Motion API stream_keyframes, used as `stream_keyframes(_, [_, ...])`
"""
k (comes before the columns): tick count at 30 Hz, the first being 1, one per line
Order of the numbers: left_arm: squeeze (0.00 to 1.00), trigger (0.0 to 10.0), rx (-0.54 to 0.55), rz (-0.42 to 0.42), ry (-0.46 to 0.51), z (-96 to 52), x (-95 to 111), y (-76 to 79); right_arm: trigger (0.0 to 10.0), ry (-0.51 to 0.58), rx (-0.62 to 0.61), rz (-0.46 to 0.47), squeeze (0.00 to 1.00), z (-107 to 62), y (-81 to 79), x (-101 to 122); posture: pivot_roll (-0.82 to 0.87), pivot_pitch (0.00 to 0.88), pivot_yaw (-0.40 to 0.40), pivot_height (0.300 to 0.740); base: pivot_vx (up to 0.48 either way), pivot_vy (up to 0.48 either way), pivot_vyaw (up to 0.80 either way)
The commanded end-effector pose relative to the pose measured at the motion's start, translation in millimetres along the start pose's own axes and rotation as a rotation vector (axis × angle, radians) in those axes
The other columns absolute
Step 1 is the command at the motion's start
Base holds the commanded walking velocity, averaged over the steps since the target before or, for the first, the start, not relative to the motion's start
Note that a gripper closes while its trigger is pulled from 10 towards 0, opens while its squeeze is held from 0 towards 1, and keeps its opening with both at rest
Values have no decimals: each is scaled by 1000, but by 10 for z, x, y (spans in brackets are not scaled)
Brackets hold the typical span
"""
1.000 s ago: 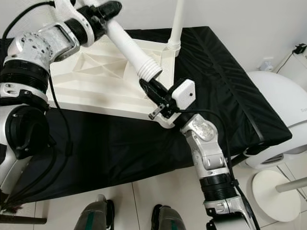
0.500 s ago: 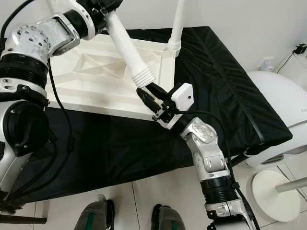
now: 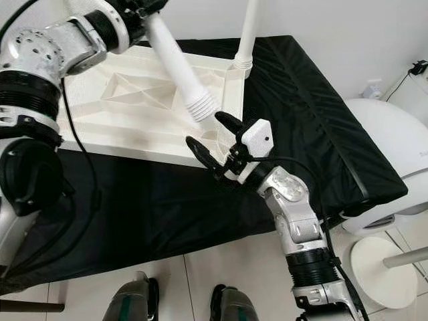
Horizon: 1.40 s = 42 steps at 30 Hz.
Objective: Building children table
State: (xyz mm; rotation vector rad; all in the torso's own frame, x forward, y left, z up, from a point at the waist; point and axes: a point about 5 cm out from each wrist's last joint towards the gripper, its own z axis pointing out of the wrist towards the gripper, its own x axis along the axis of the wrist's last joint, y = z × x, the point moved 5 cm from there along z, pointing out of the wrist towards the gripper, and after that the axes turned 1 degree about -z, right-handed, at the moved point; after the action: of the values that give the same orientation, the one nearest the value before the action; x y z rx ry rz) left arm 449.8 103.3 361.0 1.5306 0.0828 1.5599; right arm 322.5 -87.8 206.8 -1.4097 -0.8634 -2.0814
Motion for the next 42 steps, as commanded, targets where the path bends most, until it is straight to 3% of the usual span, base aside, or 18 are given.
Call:
stream_keyframes(1, [0, 10000, -17, -38, 6, 9, 13, 15, 10000, -26, -1, -16, 0, -44, 3, -37, 35, 91, -39, 740, 0, 0, 0])
stream_keyframes(7, [0, 10000, -37, -58, 1, 21, -15, 61, 10000, -38, 7, -36, 0, -47, -19, -67, 34, 87, -41, 740, 0, 0, 0])
stream_keyframes(10, [0, 10000, -63, 50, -2, 28, -13, 136, 10000, -52, -55, 6, 0, -56, 87, -77, 36, 84, -44, 740, 0, 0, 0])
stream_keyframes(11, [0, 10000, -65, 121, 9, 25, -1, 154, 10000, -48, -77, 19, 0, -68, 147, -45, 35, 81, -45, 740, 0, 0, 0])
stream_keyframes(12, [0, 10000, -65, 121, 9, 25, -1, 154, 10000, -48, -77, 19, 0, -68, 147, -45, 35, 81, -45, 740, 0, 0, 0])
stream_keyframes(14, [0, 10000, -72, 216, 18, 20, -11, 178, 10000, -41, -114, 40, 0, -84, 247, 12, 32, 79, -45, 740, 0, 0, 0])
stream_keyframes(17, [0, 10000, -76, 244, 16, 20, -26, 186, 10000, -40, -131, 49, 0, -89, 289, 30, 32, 79, -45, 740, 0, 0, 0])
stream_keyframes(18, [0, 10000, -72, 317, 21, 20, -76, 190, 10000, -41, -163, 51, 0, -94, 373, 74, 28, 76, -50, 740, 0, 0, 0])
stream_keyframes(19, [0, 10000, -72, 317, 21, 20, -76, 190, 10000, -41, -163, 51, 0, -94, 373, 74, 28, 76, -50, 740, 0, 0, 0])
stream_keyframes(21, [0, 10000, -77, 433, 38, 20, -166, 244, 10000, -36, -199, 50, 0, -90, 489, 175, 28, 73, -56, 740, 0, 0, 0])
stream_keyframes(23, [0, 10000, -88, 468, 48, 21, -205, 298, 10000, -35, -203, 31, 0, -81, 517, 219, 29, 75, -64, 740, 0, 0, 0])
stream_keyframes(32, [0, 9765, -122, 456, 79, -10, -231, 432, 10000, -45, -177, -8, 0, -36, 513, 278, 36, 80, -73, 740, 0, 0, 0])
stream_keyframes(33, [0, 0, -131, 442, 85, -21, -234, 436, 10000, -47, -181, -8, 0, -32, 521, 280, 37, 81, -73, 740, 0, 0, 0])
stream_keyframes(42, [0, 0, -156, 461, 90, -46, -254, 476, 10000, -69, -203, -20, 0, -43, 567, 261, 34, 87, -72, 740, 0, 0, 0])
